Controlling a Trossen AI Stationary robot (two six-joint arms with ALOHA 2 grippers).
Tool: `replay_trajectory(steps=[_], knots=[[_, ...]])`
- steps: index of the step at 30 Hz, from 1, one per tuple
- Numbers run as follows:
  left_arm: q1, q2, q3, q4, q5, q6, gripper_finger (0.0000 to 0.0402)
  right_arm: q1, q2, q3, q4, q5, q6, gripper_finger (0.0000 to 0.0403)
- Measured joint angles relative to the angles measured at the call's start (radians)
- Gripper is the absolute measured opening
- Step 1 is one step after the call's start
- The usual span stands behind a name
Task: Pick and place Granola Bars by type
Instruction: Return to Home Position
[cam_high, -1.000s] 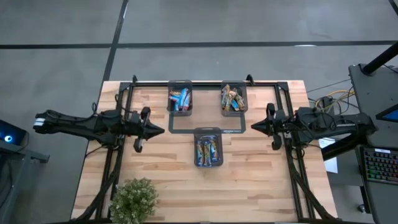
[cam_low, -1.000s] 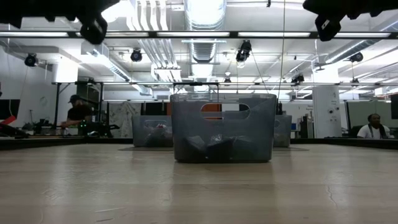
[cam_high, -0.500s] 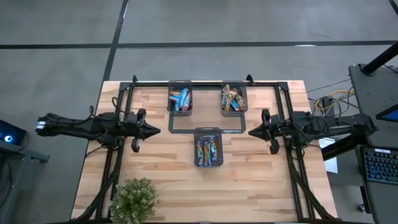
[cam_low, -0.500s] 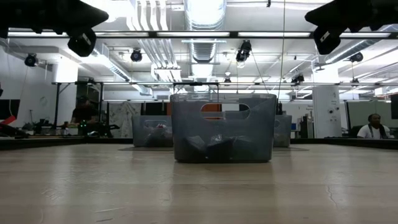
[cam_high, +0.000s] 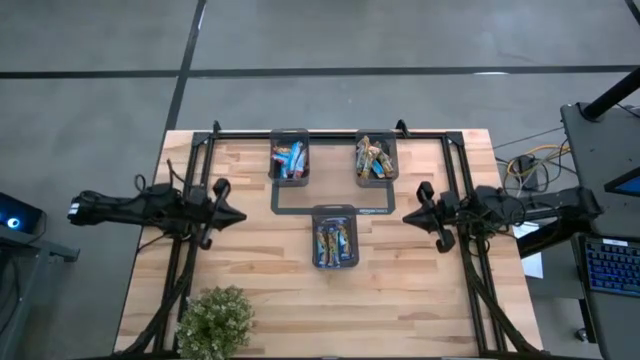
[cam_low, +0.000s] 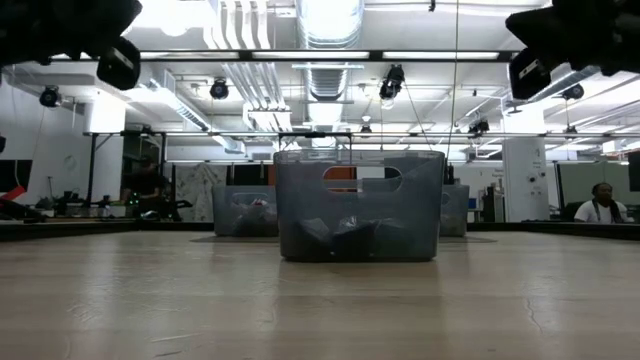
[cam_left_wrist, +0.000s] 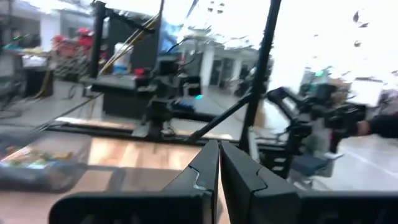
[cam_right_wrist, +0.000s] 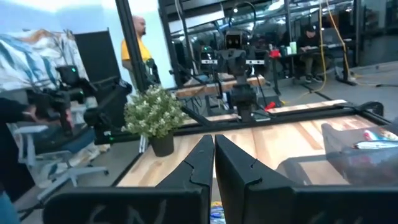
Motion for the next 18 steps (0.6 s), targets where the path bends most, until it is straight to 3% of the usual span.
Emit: replay_trajectory(steps=[5,9,18], knots=[[0.000,-0.045,-0.104,0.063,0.020,-0.028,0.0000,0.000,-0.024,-0.041,0.019,-0.008,0.007,0.0009],[0.000,-0.078,-0.160,0.100,0.020,-0.041,0.0000,0.000,-0.041,-0.061,0.021,-0.072,-0.008,0.0009],[0.000,-0.124,-0.181,0.088,0.025,-0.057,0.0000,0.000,-0.085,-0.107,0.016,-0.096,0.055,0.0008]])
